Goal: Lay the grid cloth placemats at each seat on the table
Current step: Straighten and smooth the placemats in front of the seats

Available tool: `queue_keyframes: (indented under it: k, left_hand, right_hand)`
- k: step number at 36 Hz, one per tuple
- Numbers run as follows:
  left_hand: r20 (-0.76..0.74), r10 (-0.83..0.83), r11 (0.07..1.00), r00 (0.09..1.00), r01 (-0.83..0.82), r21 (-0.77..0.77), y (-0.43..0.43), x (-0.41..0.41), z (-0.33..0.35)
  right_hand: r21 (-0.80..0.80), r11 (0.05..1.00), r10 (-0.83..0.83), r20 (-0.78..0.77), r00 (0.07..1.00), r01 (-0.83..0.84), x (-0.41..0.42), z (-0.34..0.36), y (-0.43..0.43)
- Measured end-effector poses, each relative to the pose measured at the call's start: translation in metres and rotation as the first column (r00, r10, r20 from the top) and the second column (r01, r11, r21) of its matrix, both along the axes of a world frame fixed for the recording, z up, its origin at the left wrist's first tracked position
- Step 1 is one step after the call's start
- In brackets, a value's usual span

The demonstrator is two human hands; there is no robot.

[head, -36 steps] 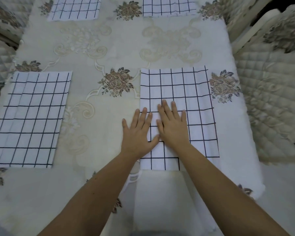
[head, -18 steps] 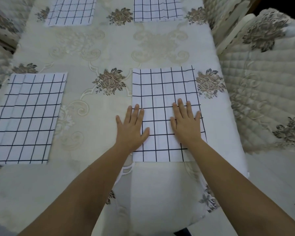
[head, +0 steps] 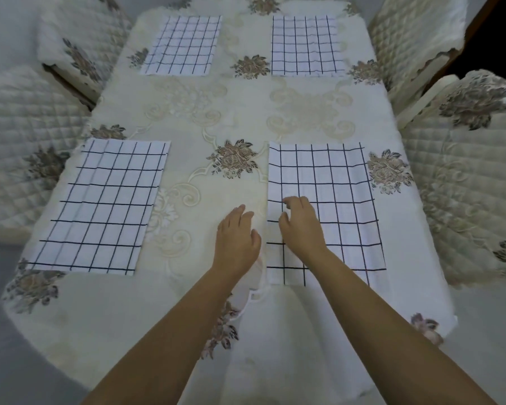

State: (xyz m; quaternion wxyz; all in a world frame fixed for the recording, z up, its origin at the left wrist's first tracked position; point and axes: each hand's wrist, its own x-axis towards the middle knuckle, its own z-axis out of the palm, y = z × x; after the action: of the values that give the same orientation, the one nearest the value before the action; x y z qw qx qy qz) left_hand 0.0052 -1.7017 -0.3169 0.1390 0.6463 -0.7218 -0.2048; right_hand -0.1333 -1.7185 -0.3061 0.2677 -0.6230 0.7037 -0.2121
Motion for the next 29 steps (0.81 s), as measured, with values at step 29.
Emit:
queue_keyframes:
  k: [29]
  left_hand:
    - [0.035, 0.199, 0.975, 0.979, -0.201, 0.095, -0.034, 0.265, 0.004]
  right_hand:
    - [0.494, 0.856, -0.394, 0.439, 0.808, 0.149, 0.284, 0.013, -0.035]
